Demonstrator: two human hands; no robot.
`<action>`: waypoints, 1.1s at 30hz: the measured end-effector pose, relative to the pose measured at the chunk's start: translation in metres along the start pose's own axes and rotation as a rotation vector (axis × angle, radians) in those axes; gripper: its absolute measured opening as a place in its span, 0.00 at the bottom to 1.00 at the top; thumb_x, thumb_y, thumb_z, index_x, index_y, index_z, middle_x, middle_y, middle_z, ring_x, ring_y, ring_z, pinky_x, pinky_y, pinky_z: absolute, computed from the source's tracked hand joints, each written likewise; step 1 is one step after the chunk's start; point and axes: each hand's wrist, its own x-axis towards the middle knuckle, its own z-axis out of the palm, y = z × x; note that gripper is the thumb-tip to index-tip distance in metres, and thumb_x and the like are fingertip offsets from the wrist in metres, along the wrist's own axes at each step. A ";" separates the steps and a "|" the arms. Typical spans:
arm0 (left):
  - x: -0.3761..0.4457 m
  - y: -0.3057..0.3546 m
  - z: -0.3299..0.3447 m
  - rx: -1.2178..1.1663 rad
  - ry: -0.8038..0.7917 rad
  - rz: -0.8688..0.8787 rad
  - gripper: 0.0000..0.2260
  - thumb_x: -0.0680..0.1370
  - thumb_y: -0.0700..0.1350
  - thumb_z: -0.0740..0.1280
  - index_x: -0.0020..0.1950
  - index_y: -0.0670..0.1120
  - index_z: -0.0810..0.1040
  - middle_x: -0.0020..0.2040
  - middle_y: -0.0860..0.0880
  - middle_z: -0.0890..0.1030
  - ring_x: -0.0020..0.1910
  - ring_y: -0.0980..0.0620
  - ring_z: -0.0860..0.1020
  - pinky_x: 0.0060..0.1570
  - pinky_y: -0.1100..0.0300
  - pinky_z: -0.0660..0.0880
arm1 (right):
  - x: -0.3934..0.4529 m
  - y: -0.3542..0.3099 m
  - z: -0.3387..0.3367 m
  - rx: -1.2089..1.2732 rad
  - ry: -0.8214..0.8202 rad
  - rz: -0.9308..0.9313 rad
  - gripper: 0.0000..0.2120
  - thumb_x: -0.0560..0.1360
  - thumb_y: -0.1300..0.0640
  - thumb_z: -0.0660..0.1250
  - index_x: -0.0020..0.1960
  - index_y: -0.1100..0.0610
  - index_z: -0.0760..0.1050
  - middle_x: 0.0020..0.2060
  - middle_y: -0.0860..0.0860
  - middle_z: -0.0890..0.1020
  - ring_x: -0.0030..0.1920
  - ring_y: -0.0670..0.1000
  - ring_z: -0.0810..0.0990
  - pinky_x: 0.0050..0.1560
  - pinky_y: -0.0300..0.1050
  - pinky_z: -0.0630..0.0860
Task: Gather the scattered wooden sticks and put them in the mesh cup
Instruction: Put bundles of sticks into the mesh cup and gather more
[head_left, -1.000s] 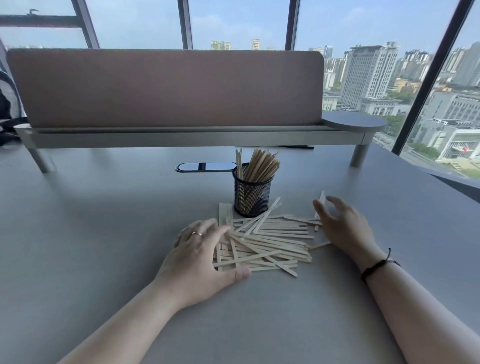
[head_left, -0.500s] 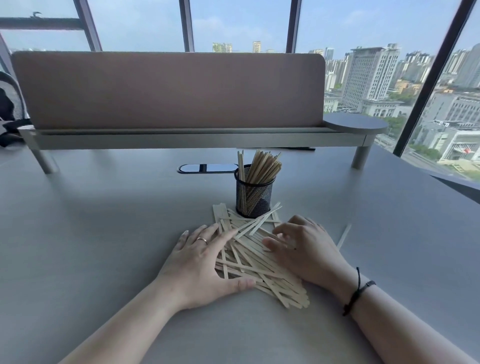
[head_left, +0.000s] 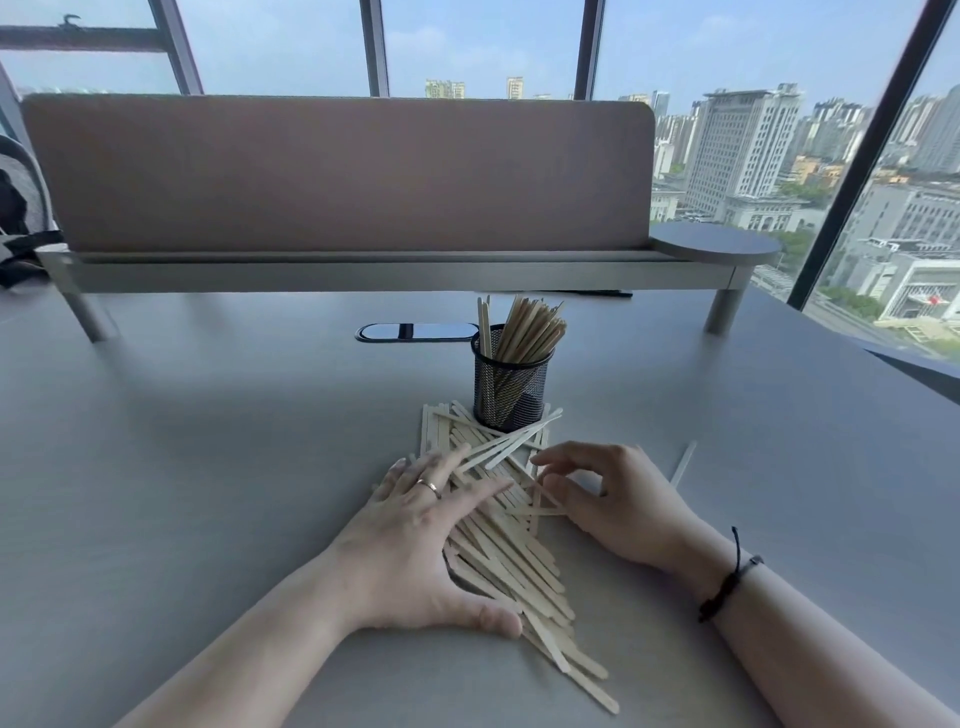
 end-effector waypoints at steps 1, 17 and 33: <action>0.000 0.000 0.000 0.010 0.003 0.011 0.53 0.56 0.85 0.61 0.77 0.72 0.46 0.82 0.59 0.40 0.81 0.54 0.39 0.80 0.48 0.40 | 0.000 0.000 -0.001 0.016 -0.017 -0.007 0.12 0.76 0.54 0.68 0.57 0.43 0.81 0.45 0.37 0.85 0.48 0.36 0.81 0.51 0.33 0.75; -0.001 0.005 0.002 -0.105 0.188 0.020 0.33 0.63 0.77 0.69 0.62 0.61 0.72 0.78 0.62 0.62 0.66 0.71 0.50 0.71 0.65 0.50 | 0.037 0.016 0.016 -0.362 -0.083 -0.034 0.31 0.73 0.54 0.56 0.76 0.42 0.63 0.73 0.44 0.71 0.73 0.49 0.67 0.73 0.47 0.61; 0.007 -0.005 0.014 -0.159 0.291 0.092 0.32 0.68 0.76 0.65 0.65 0.60 0.77 0.58 0.63 0.75 0.63 0.62 0.71 0.65 0.60 0.69 | 0.031 0.022 0.015 -0.353 -0.083 -0.076 0.20 0.73 0.37 0.54 0.61 0.41 0.73 0.61 0.41 0.76 0.67 0.49 0.69 0.72 0.47 0.59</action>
